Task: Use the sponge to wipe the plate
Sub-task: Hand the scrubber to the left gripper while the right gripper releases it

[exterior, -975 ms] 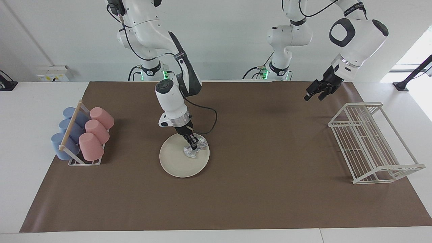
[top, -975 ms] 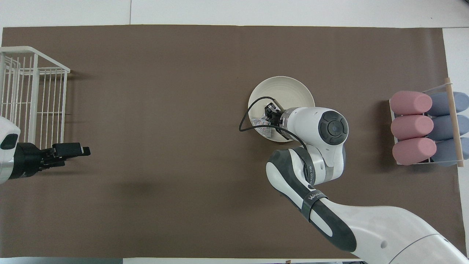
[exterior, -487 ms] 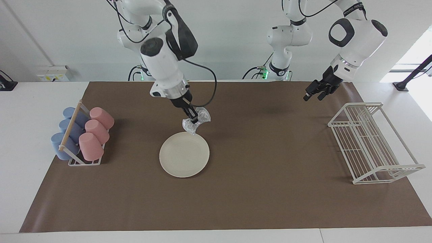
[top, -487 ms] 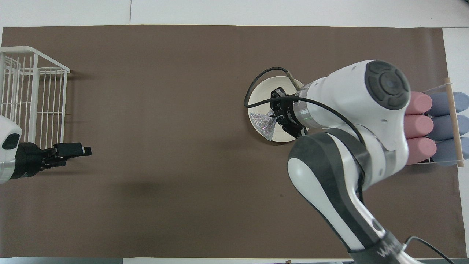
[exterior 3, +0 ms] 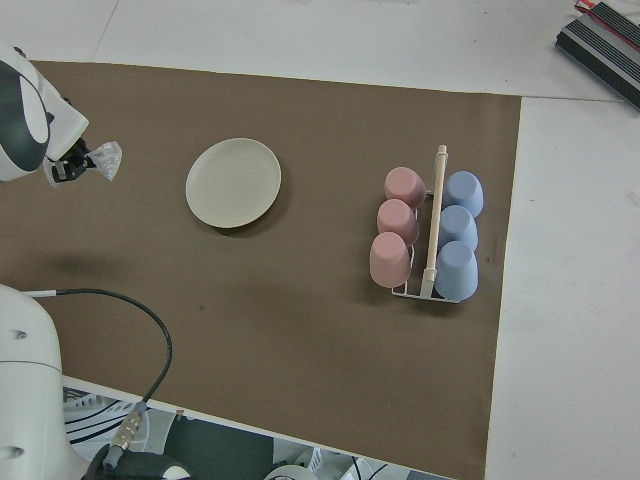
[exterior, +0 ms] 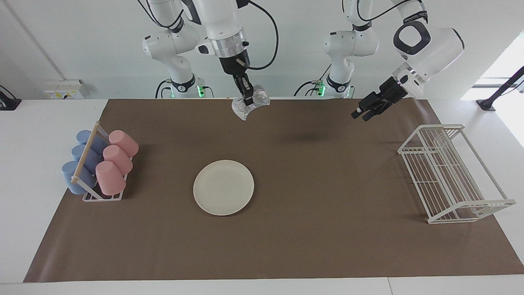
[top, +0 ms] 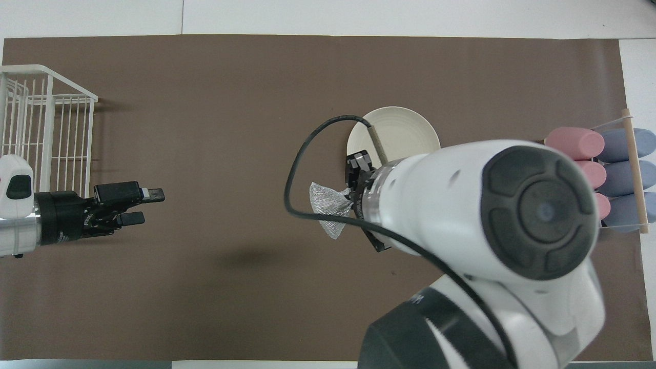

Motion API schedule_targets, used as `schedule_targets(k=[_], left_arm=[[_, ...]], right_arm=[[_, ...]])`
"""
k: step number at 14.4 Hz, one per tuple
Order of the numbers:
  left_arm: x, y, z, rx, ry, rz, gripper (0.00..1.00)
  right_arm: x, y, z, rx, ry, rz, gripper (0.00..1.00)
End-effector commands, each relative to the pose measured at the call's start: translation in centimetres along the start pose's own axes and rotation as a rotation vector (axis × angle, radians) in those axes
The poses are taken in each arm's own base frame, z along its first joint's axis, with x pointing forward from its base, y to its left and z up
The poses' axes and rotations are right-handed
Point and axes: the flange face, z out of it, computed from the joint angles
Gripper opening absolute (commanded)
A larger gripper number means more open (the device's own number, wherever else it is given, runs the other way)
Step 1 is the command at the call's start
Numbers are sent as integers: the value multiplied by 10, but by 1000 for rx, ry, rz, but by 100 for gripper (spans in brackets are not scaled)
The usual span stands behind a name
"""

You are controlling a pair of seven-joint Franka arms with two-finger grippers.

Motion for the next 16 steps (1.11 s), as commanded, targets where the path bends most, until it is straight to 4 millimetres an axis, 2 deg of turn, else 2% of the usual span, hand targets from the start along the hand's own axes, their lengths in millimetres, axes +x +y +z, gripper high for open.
schedule_targets(k=[1,2,3,5,8,12,14,16], left_arm=[[-7,15,0,-160,-34,-61,100],[-11,23,4,-198,-54,-56,100],[-14,29,6,-250,-67,-54,100],[-24,44,16,-337,-90,-42,100],[-44,65,41,-393,-116,-37,100],[-79,72,100,-416,-97,19,100],[-81,71,109,-473,-93,41,100],[-96,76,120,-467,-130,64,96]], right_arm=[[-28,1,10,4,17,51,0],[-39,5,15,3,28,41,0],[-60,9,33,0,77,27,0],[-73,5,51,48,135,52,0],[-71,3,54,53,147,56,0],[-70,1,54,59,144,57,0],[-68,0,53,62,145,58,0],[-67,-1,52,64,145,59,0]])
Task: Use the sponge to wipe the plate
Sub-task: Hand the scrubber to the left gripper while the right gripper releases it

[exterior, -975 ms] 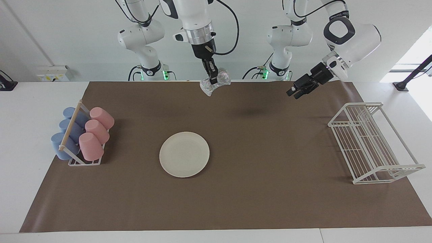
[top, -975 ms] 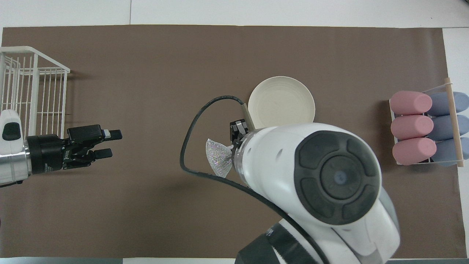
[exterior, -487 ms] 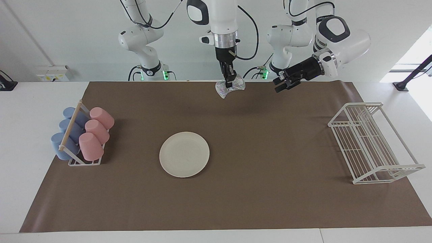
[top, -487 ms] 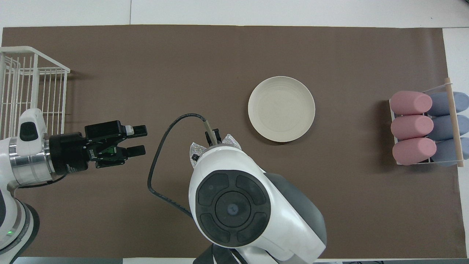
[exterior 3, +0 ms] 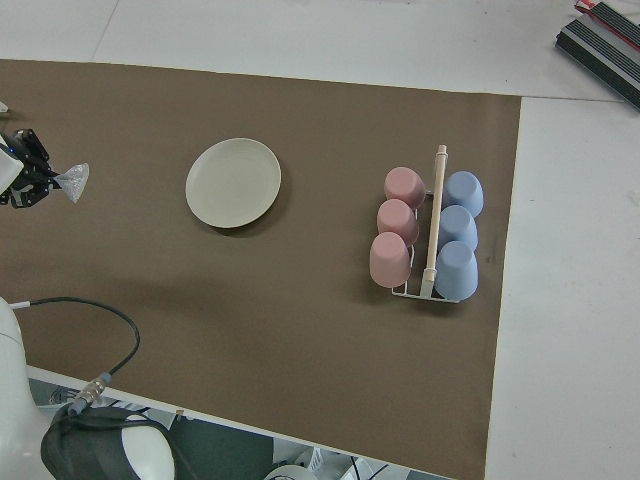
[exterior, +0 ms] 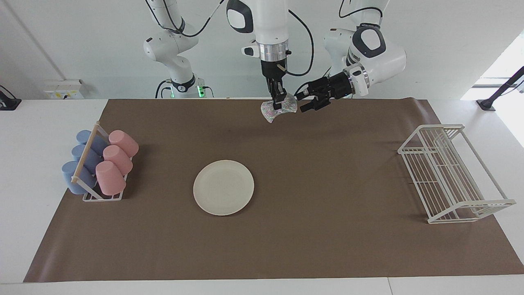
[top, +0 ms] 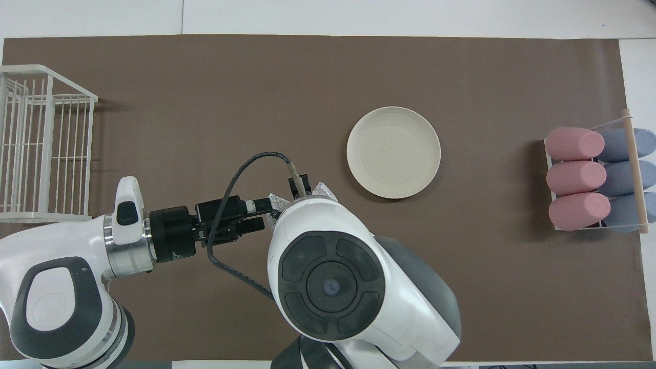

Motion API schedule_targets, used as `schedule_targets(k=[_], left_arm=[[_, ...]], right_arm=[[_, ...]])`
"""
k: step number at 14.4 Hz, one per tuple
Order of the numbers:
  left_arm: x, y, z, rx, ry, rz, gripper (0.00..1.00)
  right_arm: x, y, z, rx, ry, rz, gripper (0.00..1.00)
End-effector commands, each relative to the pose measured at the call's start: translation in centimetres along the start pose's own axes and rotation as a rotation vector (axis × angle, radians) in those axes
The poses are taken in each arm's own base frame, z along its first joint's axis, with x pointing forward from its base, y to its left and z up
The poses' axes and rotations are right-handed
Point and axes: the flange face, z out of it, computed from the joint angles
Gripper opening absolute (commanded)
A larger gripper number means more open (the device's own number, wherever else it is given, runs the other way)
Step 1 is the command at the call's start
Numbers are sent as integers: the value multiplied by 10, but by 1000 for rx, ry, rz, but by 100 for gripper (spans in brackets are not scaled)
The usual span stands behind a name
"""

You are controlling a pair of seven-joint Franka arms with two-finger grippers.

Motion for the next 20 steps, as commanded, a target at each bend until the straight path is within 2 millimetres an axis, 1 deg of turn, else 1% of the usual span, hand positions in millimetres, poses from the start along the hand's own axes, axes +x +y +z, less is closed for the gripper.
schedule_targets(k=[1,2,6,7,8,10,11,12,13,15,17,20], left_arm=[[-9,-4,7,-10,-4,14,88],[-10,-3,10,-12,-8,14,76],[-9,-1,10,-47,10,-19,18],[-10,0,12,-59,18,-32,7],[-11,0,14,-67,19,-39,0],[-16,2,18,-58,34,-46,0],[-16,2,17,-59,35,-57,0],[-17,2,17,-61,35,-65,0],[-17,3,16,-63,36,-76,0],[-17,2,13,-64,40,-91,0],[-12,0,7,-66,59,-120,0],[-4,-15,-2,-28,141,-165,0]], right_arm=[[2,-5,-3,20,12,10,0],[2,-5,-3,19,12,10,0],[3,-5,-3,19,13,10,0],[3,-5,-3,19,13,8,0],[3,-5,-3,19,13,8,0],[9,-5,-11,18,5,4,0],[13,-4,-15,20,2,-6,72],[20,-6,-15,21,7,-7,100],[32,-10,-21,28,5,-3,100],[53,-12,-30,22,19,-80,100],[88,-17,-38,-10,44,-281,100],[144,-18,-53,-77,65,-566,100]])
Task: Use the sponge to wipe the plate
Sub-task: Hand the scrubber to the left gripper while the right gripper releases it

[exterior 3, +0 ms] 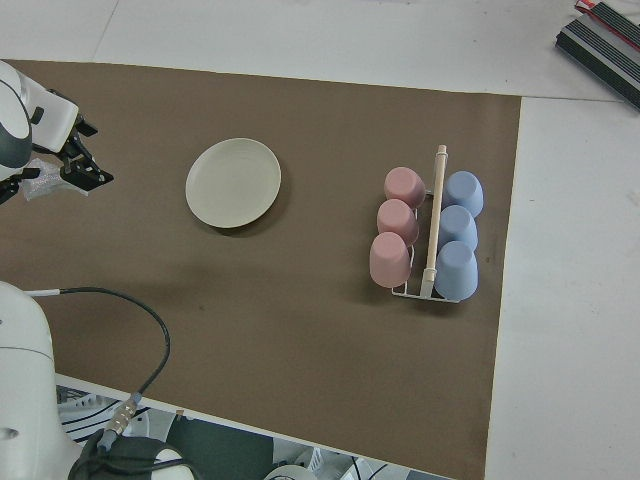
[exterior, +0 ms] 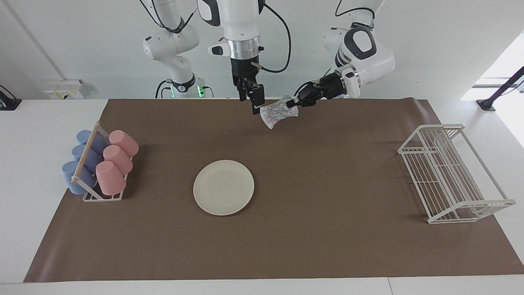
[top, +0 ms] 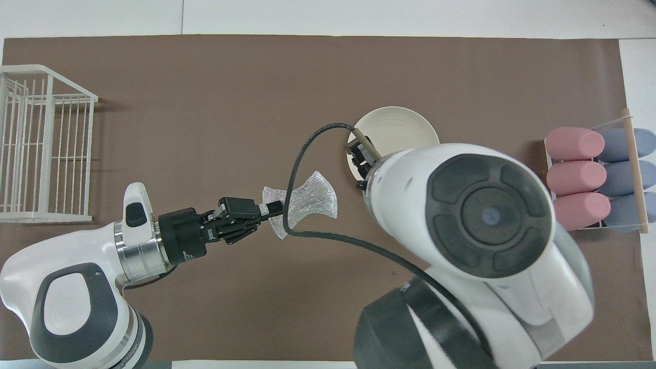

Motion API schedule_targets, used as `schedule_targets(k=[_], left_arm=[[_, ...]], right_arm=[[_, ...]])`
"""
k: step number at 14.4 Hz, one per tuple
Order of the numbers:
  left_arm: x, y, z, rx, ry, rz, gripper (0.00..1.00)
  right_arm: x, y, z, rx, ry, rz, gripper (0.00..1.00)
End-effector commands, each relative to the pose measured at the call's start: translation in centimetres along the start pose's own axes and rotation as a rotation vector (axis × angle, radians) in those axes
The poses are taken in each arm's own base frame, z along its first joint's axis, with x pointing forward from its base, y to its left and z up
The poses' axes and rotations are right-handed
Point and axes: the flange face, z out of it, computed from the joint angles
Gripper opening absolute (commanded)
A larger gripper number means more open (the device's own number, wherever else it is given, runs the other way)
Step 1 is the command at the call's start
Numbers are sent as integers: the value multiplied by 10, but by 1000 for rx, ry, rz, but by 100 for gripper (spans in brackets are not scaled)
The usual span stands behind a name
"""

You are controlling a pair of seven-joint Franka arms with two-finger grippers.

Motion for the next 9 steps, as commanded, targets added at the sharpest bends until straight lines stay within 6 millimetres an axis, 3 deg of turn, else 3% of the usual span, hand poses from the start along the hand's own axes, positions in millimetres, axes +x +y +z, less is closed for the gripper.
schedule_targets(k=[1,3,4,7,9], left_arm=[[4,-12,-12,23,86,-38,0],[10,-22,-17,68,137,-52,0],[18,-26,-30,64,155,-64,0],[19,-20,-43,79,26,-20,0],[35,-16,-83,127,-106,20,0]], right_arm=[[39,24,-16,-48,5,-252,100],[63,40,-23,-87,-7,-407,100],[77,49,-26,-109,-18,-478,100],[129,73,-29,-145,-50,-671,100],[162,90,-32,-151,-69,-837,100]])
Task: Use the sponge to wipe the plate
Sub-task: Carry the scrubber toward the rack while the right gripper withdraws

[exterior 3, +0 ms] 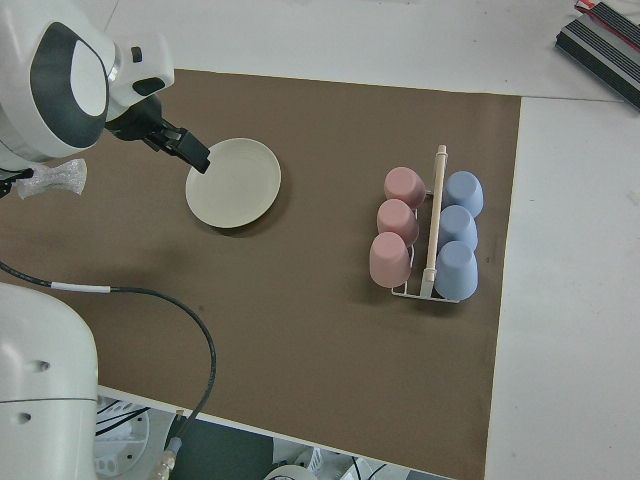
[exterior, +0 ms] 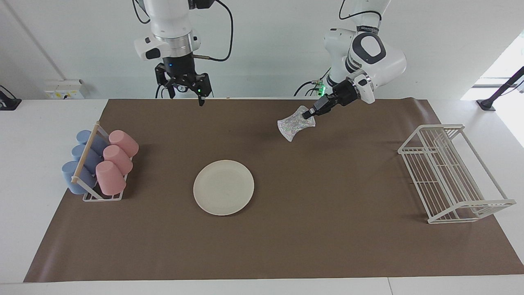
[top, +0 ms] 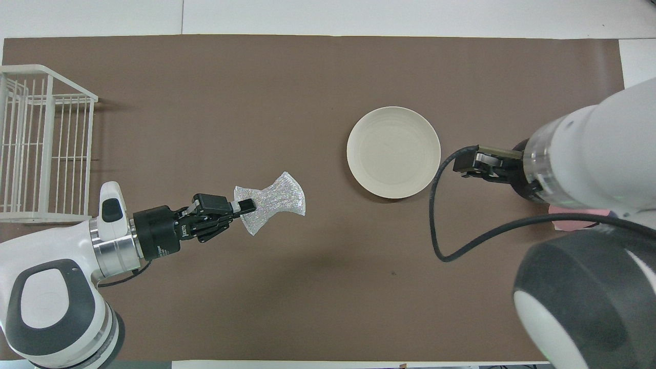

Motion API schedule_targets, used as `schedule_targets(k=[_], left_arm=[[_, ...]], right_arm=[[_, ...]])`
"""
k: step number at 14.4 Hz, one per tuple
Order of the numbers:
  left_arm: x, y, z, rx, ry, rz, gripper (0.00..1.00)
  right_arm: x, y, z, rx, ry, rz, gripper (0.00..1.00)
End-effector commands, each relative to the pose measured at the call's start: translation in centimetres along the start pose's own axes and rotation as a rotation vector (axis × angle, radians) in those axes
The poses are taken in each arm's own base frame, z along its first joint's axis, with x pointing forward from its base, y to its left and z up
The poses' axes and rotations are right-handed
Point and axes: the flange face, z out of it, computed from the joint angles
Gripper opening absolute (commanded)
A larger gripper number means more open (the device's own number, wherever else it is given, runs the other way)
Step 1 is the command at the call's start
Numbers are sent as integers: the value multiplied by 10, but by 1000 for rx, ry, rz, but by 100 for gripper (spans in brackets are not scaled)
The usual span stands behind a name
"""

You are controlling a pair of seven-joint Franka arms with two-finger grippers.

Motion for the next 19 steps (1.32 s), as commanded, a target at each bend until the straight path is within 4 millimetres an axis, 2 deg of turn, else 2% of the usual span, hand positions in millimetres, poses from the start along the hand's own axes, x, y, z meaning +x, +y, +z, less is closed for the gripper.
schedule_targets(k=[1,3,5,7,8,9,10,12,14,15,18,19], left_arm=[[15,2,-64,64,-131,38,0],[27,7,-107,85,-174,45,0],[32,15,-132,145,-208,64,0],[39,24,-159,199,-227,76,0],[39,29,-166,242,-242,83,0],[43,32,-173,297,-252,92,0],[45,35,-179,353,-264,101,0],[53,36,-191,478,-250,119,0],[64,36,-198,610,-227,143,0],[72,38,-202,675,-214,154,0],[93,54,-210,884,-171,204,0],[100,61,-215,947,-154,219,0]], right_arm=[[9,37,-1,-16,-31,-183,100],[9,50,1,-23,-63,-259,100],[17,69,3,-20,-68,-318,100],[19,74,10,-17,-95,-344,100],[21,74,15,-18,-111,-348,100],[29,73,30,-20,-140,-363,100],[37,77,36,-18,-148,-368,100],[44,92,43,-3,-158,-360,100],[46,102,49,7,-246,-326,100],[48,104,36,5,-248,-321,100],[51,110,29,8,-202,-253,100],[52,119,32,14,-179,-241,100]])
